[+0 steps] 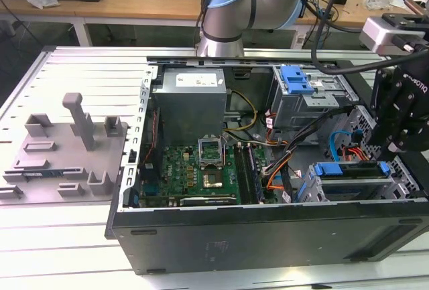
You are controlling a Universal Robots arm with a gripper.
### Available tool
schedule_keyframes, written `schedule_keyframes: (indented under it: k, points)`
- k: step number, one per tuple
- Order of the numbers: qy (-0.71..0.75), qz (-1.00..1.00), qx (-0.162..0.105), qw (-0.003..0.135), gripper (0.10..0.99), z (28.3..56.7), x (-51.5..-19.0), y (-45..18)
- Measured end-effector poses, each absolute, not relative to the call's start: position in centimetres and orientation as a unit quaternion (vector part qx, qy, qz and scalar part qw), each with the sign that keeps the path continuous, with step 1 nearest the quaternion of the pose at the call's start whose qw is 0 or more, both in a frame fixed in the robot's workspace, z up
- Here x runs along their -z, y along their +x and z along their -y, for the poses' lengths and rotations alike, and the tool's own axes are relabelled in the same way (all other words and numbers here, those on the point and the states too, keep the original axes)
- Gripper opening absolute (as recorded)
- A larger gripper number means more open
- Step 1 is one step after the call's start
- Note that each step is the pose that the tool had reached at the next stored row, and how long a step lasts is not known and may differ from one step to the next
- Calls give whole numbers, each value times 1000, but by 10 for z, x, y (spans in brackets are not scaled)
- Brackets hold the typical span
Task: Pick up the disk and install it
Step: 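Insert the second disk wire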
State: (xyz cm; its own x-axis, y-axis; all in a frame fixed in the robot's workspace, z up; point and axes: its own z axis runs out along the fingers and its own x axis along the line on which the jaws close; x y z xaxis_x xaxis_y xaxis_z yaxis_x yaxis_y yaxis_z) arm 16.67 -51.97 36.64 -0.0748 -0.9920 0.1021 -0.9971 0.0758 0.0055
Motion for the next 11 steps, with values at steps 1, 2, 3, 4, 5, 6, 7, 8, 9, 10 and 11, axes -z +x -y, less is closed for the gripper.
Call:
schedule_keyframes:
  k: [1, 2, 3, 4, 5, 6, 7, 8, 9, 10, 11]
  points:
    - [679, 732, -33, 40, 361, 520, -366, 167]
    - [679, 732, -35, 41, 361, 520, -366, 167]
    - [679, 732, -35, 42, 361, 520, -366, 167]
    - [679, 732, -36, 42, 361, 520, -366, 167]
    - [679, 732, -36, 43, 361, 520, -366, 167]
    - [679, 732, -37, 43, 361, 520, -366, 167]
    - [679, 732, -37, 44, 361, 519, -367, 167]
    - [679, 732, -38, 45, 361, 517, -368, 167]
    - [679, 732, -40, 46, 361, 516, -369, 167]
    - [679, 732, -41, 48, 361, 513, -371, 167]
    - [678, 732, -42, 49, 361, 510, -373, 167]
